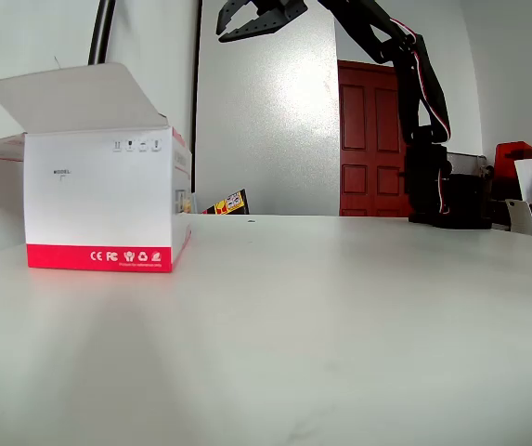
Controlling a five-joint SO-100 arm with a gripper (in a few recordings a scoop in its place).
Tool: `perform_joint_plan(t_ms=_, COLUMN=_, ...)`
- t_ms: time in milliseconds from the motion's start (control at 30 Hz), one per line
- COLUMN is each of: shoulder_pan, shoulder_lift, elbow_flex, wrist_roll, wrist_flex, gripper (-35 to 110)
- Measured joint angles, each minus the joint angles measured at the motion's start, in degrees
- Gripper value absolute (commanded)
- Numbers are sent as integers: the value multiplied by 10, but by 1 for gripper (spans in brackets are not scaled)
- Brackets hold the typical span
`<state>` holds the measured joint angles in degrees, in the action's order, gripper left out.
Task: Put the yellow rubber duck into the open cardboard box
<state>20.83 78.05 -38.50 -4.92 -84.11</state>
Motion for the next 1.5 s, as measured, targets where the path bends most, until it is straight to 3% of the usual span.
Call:
perform_joint_plan(t_ms=367, shoulder_pan=-100, shoulder_lift=116, elbow_flex=-4, wrist_roll=4, wrist_flex=-79, gripper=0)
perform_joint_plan(t_ms=767, shoulder_pan=-157, shoulder_lift=363, elbow_flex=-201, wrist_roll=4, wrist_flex=-80, gripper=0)
perform_joint_plan(t_ms=1200, shoulder_pan=-223, shoulder_lift=691, elbow_flex=-655, wrist_roll=-25, wrist_flex=54, gripper=0)
perform_joint_plan(t_ms=1500, shoulder_pan=-231, shoulder_lift=754, elbow_flex=-867, wrist_roll=-39, wrist_flex=141, gripper=0)
